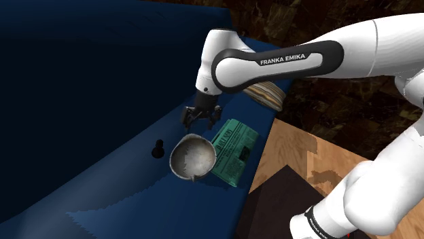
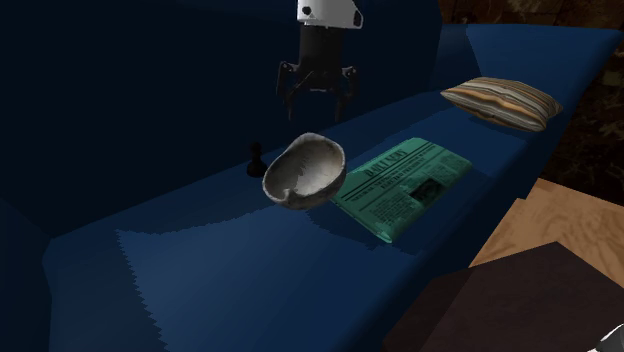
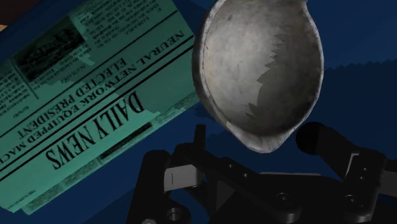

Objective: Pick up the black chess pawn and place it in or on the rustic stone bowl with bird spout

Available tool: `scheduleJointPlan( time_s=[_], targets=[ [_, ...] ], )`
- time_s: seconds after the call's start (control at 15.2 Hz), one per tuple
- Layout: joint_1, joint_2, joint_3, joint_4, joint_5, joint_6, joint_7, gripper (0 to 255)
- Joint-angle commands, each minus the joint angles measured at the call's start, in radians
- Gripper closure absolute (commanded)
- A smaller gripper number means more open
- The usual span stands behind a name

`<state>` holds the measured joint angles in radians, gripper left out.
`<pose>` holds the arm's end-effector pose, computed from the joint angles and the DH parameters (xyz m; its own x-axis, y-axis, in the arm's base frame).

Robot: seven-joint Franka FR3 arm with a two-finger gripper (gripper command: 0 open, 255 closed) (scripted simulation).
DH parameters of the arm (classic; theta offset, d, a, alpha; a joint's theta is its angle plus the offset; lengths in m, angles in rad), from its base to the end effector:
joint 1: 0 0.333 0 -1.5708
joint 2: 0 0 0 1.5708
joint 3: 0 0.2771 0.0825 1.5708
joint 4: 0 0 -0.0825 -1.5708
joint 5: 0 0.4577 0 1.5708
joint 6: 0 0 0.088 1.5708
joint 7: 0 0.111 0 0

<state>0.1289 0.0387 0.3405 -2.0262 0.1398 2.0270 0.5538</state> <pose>0.5486 0.2873 0.3500 0.9842 -0.1420 -0.1056 -0.1521 -0.9839 -0.0942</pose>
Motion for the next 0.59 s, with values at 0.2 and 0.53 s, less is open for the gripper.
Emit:
scheduleJointPlan(
  time_s=[0.2,0.53],
  targets=[
    [0.040,0.177,0.022,0.161,-0.029,0.044,0.075,0],
    [0.093,0.357,0.027,0.364,-0.066,0.051,0.140,0]
  ],
)
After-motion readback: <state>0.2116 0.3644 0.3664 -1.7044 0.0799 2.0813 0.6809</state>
